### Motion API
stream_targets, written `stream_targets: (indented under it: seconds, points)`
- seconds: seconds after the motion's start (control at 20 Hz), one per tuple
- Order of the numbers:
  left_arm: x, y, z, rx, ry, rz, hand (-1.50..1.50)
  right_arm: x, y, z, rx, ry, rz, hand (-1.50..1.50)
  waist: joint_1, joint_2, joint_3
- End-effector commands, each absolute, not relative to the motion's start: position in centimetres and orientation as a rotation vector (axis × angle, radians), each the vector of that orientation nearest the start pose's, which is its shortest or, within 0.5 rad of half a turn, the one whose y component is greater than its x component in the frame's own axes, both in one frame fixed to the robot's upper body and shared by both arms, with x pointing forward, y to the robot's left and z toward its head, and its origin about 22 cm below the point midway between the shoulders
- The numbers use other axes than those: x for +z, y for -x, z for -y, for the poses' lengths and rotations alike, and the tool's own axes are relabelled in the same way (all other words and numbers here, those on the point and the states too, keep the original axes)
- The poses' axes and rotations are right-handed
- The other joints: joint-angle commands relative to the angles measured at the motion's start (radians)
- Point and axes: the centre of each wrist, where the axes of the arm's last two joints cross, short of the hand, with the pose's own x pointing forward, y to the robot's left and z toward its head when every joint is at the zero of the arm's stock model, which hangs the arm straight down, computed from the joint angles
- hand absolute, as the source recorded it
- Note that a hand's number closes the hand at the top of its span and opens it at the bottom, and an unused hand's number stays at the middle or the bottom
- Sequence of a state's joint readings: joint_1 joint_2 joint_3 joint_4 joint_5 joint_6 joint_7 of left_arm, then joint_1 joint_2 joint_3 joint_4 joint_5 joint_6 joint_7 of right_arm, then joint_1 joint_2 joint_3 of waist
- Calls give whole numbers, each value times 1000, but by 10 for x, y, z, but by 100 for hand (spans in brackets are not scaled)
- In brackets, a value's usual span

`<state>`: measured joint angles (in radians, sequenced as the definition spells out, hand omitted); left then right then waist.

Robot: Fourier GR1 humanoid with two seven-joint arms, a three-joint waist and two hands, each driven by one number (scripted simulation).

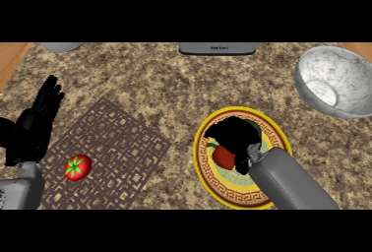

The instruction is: Pick the bell pepper from the plate and place it in the bowl

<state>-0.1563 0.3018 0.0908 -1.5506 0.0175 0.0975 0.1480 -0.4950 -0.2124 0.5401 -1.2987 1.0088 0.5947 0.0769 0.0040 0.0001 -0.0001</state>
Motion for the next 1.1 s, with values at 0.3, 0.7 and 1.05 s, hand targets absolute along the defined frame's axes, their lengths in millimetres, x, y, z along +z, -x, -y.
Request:
stream_targets:
  seconds: [0.3, 0.7, 1.05]
  points:
    - [77, -288, -298, -64, -323, 1577, 0, -8, -299, 103, 1946, 349, 1125, 150, 0, 1, 1]
    - [60, -283, -303, -62, -332, 1579, 0, 15, -328, 103, 1798, 497, 1190, 150, -3, 1, 0]
    - [59, -272, -310, -70, -311, 1565, 0, 34, -360, 189, 1336, 748, 1121, 150, -2, 2, 1]
